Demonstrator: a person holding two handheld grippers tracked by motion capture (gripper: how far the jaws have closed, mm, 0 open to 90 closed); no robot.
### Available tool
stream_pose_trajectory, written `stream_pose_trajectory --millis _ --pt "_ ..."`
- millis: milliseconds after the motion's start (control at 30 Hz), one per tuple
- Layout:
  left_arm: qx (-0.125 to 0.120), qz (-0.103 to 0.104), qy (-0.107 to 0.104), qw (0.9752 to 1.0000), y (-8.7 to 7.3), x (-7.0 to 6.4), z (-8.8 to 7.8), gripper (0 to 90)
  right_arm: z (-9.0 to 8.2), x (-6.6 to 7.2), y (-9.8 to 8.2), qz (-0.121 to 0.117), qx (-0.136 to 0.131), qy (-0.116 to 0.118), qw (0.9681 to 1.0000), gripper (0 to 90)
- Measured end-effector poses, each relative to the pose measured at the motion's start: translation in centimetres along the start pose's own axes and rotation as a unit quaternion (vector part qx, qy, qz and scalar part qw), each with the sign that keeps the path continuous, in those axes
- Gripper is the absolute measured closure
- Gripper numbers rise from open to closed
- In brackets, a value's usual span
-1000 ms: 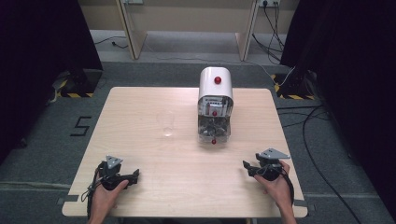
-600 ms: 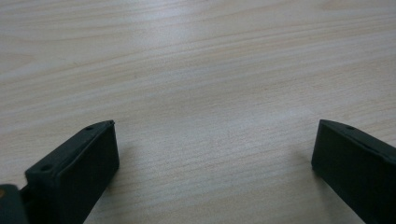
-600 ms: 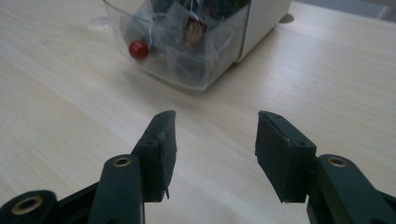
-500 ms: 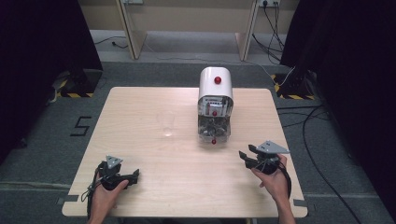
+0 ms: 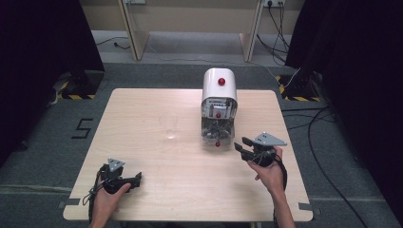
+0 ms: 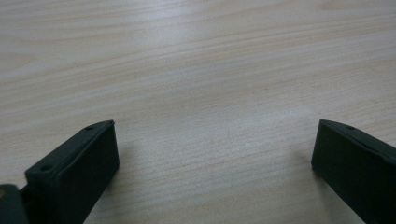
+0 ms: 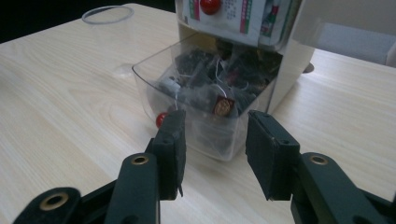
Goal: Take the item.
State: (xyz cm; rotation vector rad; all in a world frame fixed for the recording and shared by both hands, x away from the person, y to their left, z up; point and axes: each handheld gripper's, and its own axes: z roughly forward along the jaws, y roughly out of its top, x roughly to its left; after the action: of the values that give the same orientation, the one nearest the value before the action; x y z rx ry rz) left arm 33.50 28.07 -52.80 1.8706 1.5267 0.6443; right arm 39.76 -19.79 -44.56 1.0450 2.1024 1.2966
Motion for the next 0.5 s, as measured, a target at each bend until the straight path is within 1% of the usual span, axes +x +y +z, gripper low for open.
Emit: stream_pose_trajectory --millis 33,100,133,233,267,300,333,500 --pt "0.000 0.000 0.000 1.0000 0.0 0.0 0.0 0.1 0.4 0.1 0.4 0.001 -0.002 0.002 1.0000 59.3" --pt "0.000 0.000 0.000 1.0000 0.0 0.0 0.0 0.1 0.6 0.2 0.5 0.001 -0.002 0.002 1.0000 59.5" --pt "0.000 0.000 0.000 1.0000 0.0 0.0 0.0 0.1 1.0 0.3 0.7 0.001 -0.005 0.004 1.0000 60.2" --pt "0.000 0.000 0.000 1.0000 0.0 0.0 0.0 0.1 1.4 0.4 0.9 0.004 -0.006 0.008 0.9999 60.6" --pt "0.000 0.000 0.000 1.0000 0.0 0.0 0.0 0.1 1.8 0.4 1.3 0.003 -0.007 0.008 0.9999 60.8" --pt "0.000 0.000 0.000 1.0000 0.0 0.0 0.0 0.1 1.8 0.4 1.3 0.003 -0.007 0.008 0.9999 60.8" --pt "0.000 0.000 0.000 1.0000 0.0 0.0 0.0 0.1 2.2 0.5 1.5 0.004 -0.008 0.009 0.9999 61.0" --pt "0.000 0.000 0.000 1.0000 0.0 0.0 0.0 0.1 3.1 0.4 1.8 0.007 -0.004 0.009 0.9999 61.7"
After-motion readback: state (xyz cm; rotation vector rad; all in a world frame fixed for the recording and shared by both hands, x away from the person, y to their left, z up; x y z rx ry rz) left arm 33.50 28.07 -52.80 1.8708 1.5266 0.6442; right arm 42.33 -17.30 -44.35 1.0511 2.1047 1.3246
